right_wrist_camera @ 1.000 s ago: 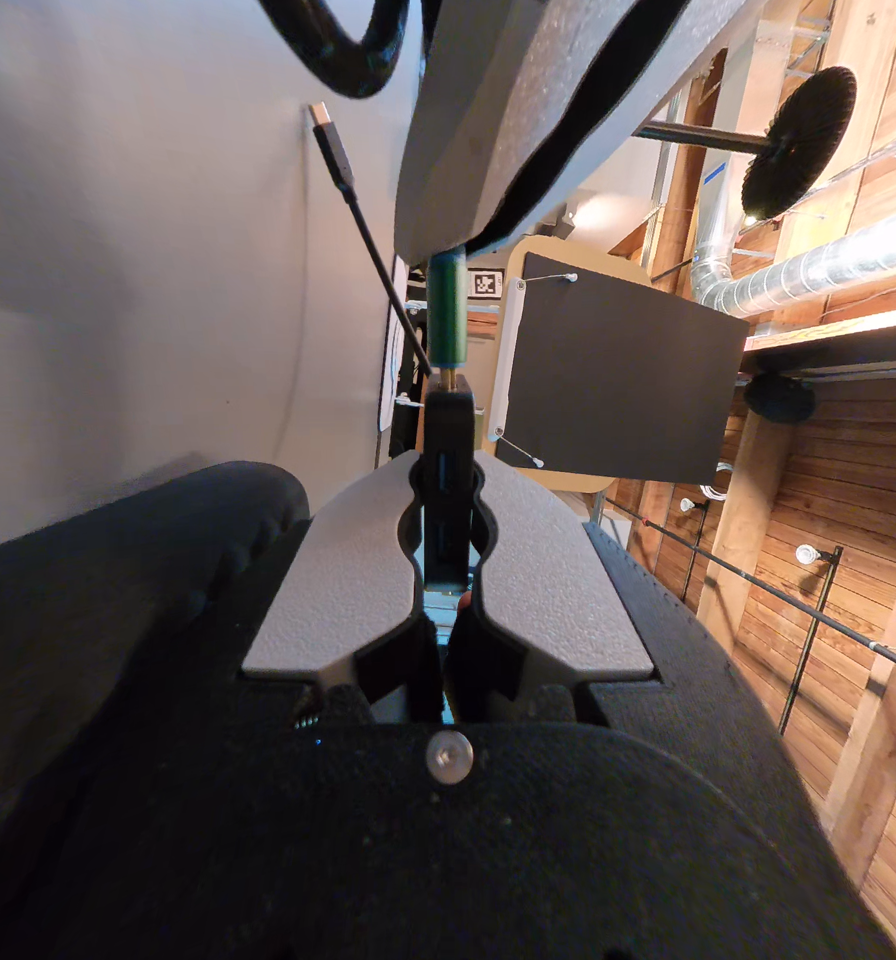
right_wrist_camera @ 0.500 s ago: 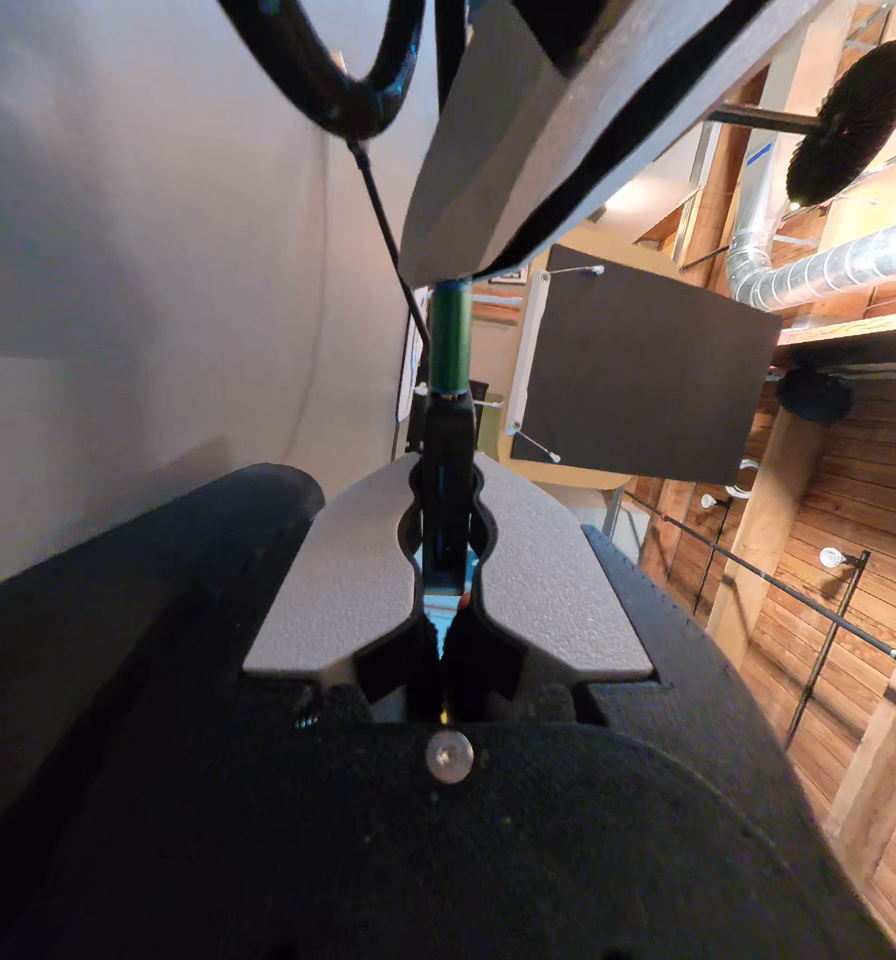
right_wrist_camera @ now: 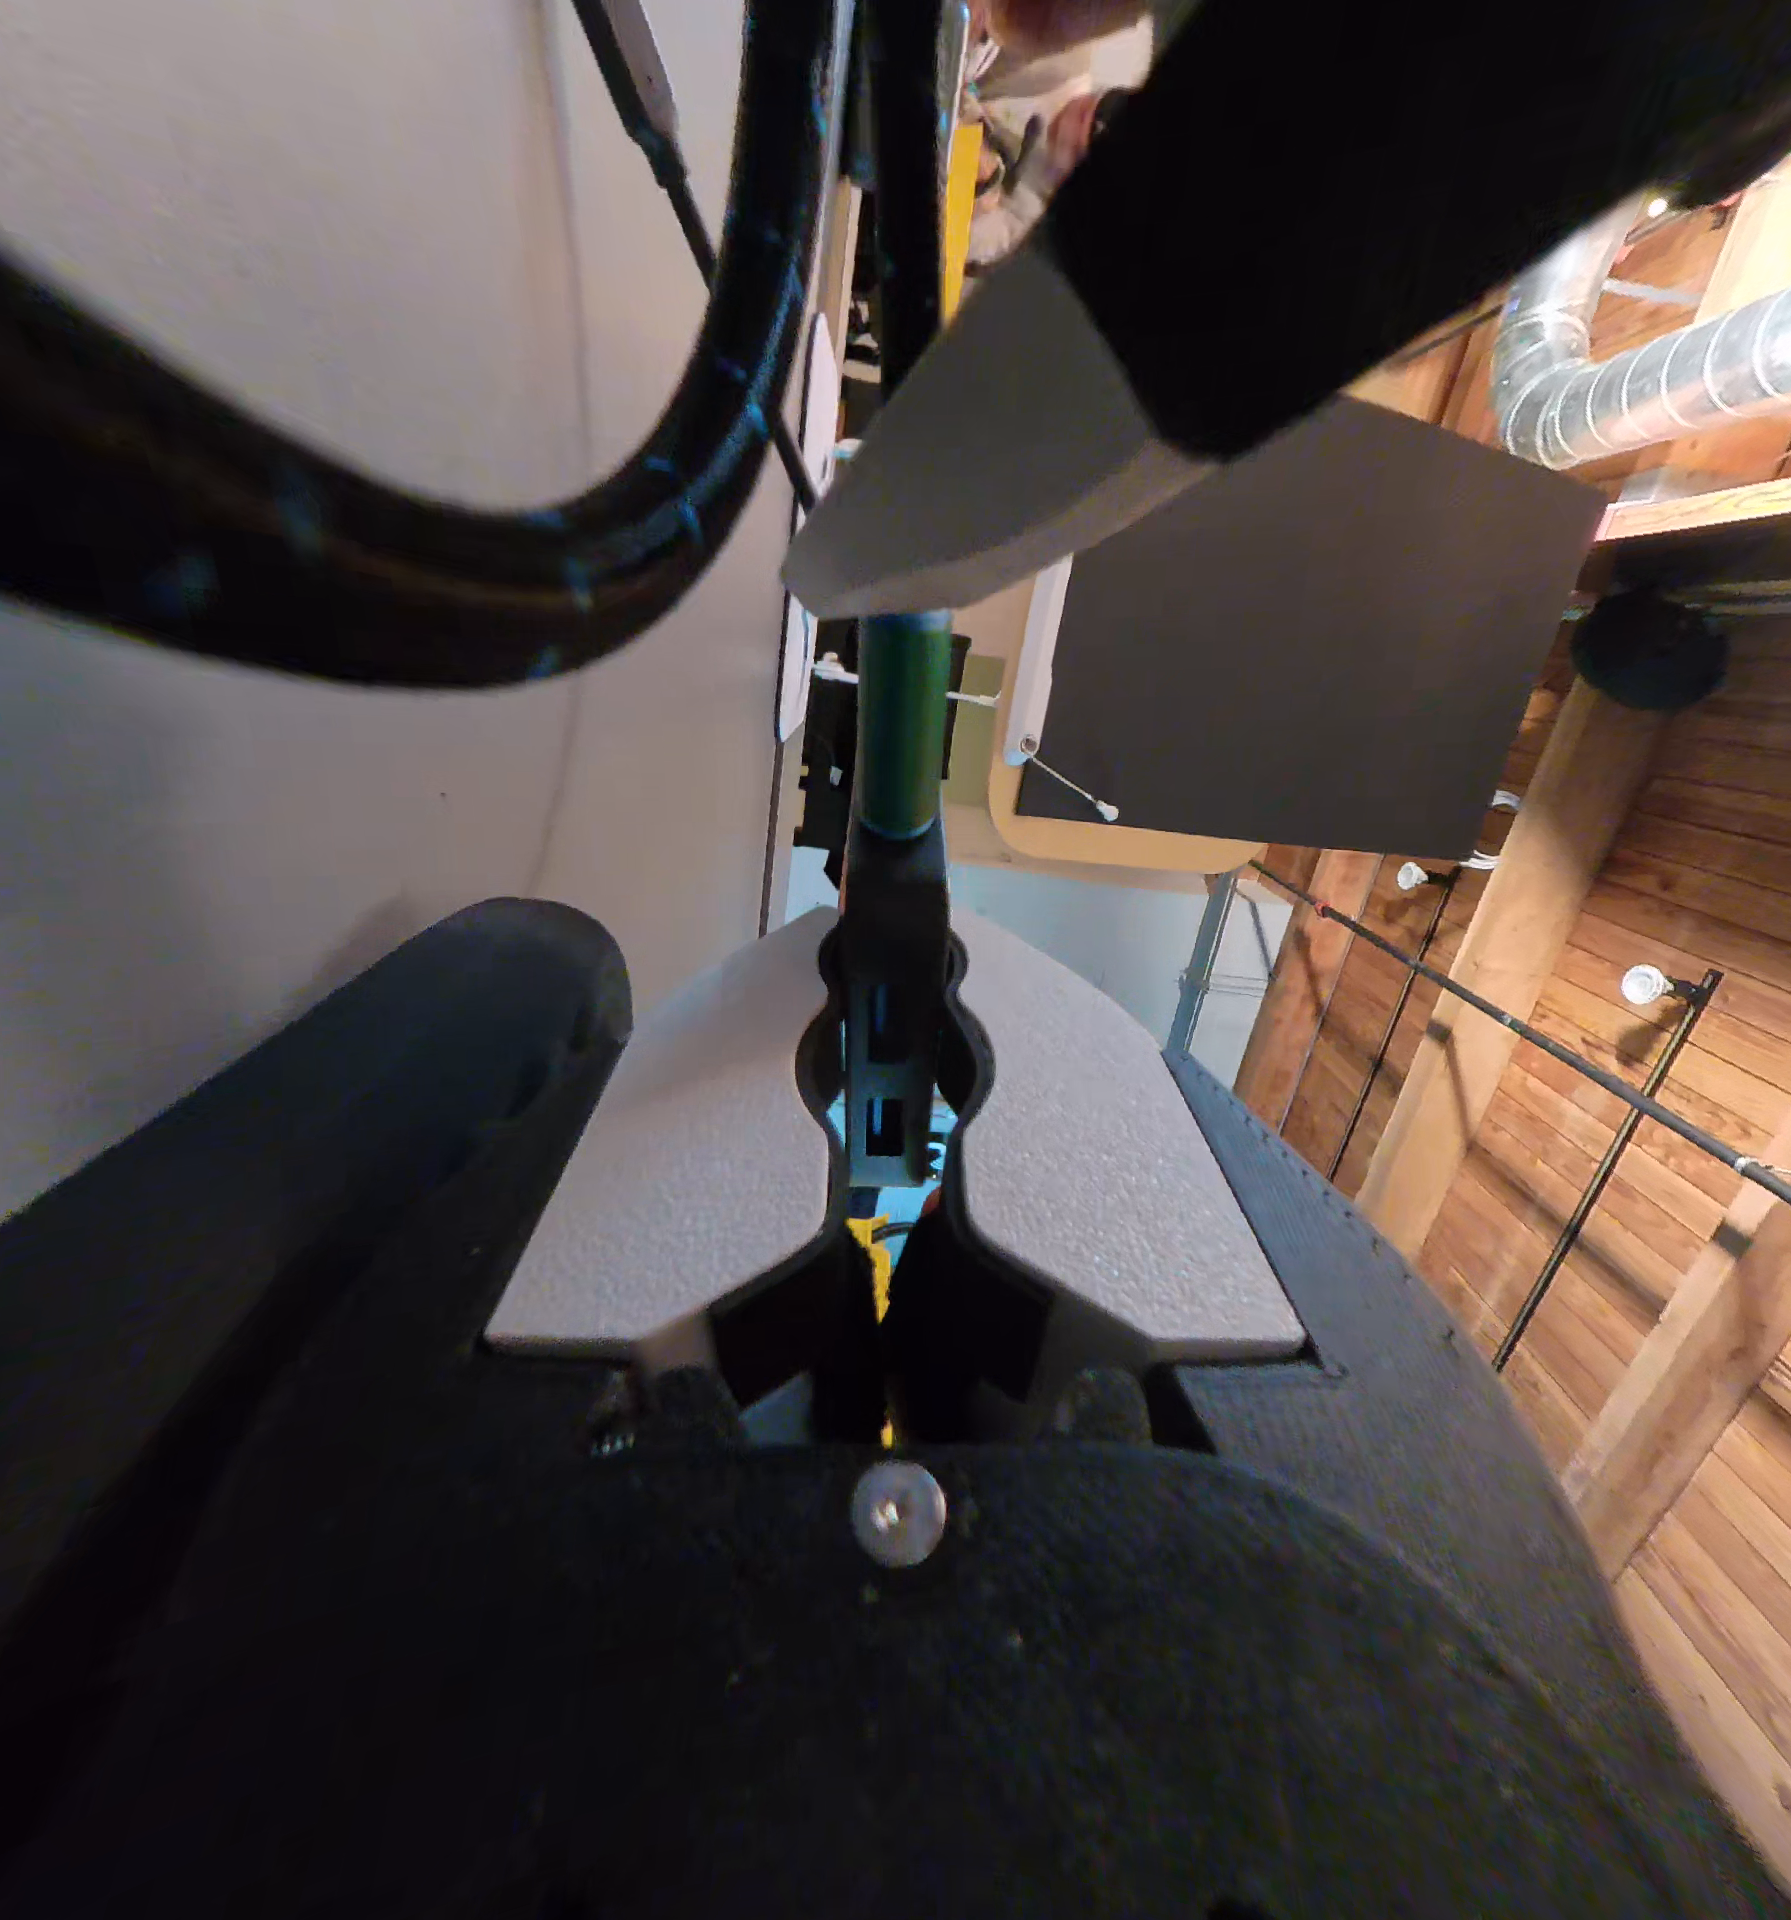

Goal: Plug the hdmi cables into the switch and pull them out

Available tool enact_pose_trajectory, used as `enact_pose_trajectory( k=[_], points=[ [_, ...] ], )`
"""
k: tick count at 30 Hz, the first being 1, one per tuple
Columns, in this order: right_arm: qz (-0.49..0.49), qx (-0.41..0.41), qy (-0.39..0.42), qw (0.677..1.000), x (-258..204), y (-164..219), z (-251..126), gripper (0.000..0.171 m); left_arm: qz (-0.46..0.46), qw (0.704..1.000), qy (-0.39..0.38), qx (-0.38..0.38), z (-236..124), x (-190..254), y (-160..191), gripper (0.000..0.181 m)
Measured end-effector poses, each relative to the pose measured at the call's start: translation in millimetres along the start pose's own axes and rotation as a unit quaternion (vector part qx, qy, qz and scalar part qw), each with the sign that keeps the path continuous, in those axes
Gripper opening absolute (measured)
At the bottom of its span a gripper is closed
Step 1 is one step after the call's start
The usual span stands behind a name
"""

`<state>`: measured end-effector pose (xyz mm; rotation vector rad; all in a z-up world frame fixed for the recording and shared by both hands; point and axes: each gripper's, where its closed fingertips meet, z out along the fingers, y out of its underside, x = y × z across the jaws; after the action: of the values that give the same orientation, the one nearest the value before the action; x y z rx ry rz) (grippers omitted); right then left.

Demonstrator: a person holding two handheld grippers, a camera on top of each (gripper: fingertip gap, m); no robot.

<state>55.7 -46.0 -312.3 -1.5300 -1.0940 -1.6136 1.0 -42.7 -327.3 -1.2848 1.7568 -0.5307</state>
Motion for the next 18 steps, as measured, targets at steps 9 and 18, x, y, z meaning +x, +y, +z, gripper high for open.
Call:
enact_pose_trajectory(
  k=[9, 18],
  points=[
    [0.0, 0.021, -0.001, 1.0, -1, 1, 1, 0.014, 0.019, 1.0, -0.015, 0.004, 1, 1, 0, 0.01],
    [0.001, 0.09, 0.033, 0.995, 6, -9, -2, 0.023, 0.046, 0.999, -0.006, 0.011, -2, 6, -2, 0.01]
  ],
)
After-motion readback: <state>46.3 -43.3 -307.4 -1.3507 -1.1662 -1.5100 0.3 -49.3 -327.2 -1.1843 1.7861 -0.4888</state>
